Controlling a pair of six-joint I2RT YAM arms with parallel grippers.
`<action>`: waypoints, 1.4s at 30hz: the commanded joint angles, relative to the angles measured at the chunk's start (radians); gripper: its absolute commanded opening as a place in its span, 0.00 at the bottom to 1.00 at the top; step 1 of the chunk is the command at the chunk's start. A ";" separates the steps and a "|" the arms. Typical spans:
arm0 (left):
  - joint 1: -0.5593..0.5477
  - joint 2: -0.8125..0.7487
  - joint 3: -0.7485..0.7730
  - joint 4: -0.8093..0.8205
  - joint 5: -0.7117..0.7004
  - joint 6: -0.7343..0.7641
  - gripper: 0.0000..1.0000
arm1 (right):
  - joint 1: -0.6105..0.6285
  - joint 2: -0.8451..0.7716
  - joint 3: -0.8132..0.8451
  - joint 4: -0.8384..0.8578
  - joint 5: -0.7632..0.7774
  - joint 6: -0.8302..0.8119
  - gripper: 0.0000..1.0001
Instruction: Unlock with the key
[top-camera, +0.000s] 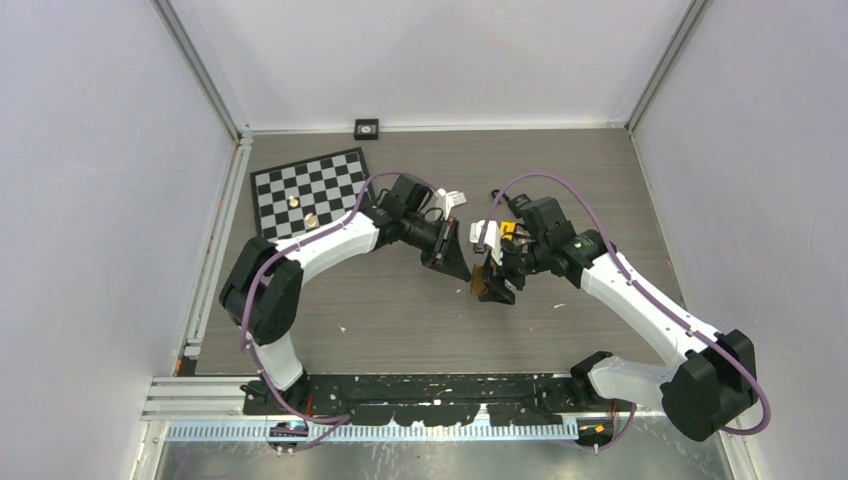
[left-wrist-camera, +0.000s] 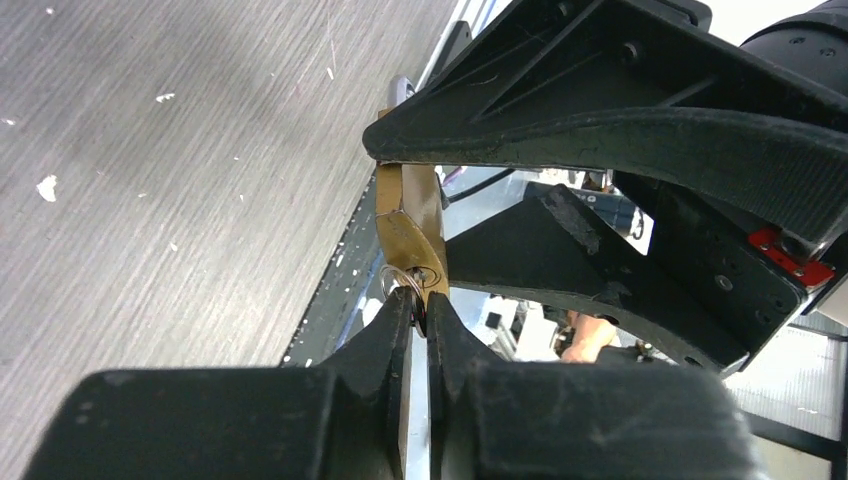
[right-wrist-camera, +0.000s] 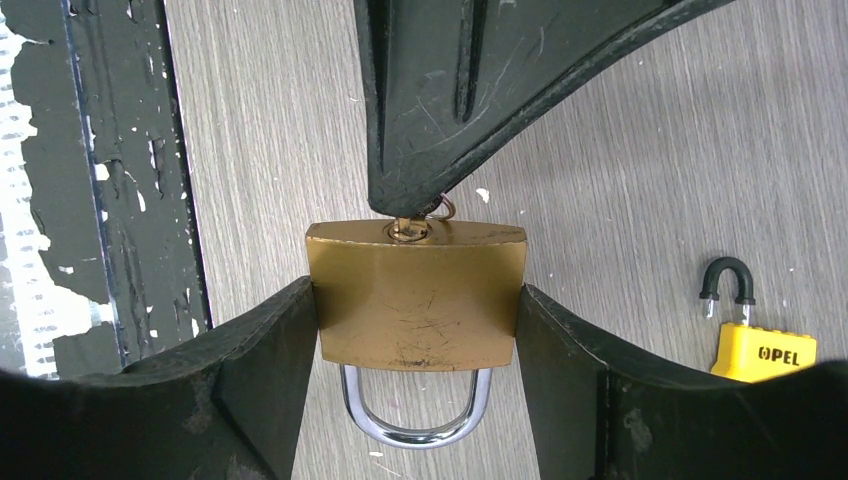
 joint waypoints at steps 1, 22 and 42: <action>-0.022 0.018 0.065 -0.071 -0.015 0.127 0.02 | -0.003 -0.006 0.034 0.079 -0.032 0.028 0.00; -0.079 -0.155 -0.102 0.160 -0.113 0.669 0.00 | -0.054 0.054 0.024 0.122 -0.280 0.155 0.01; 0.062 0.030 -0.059 0.402 0.087 -0.167 0.55 | -0.031 -0.011 0.001 0.139 -0.060 0.094 0.01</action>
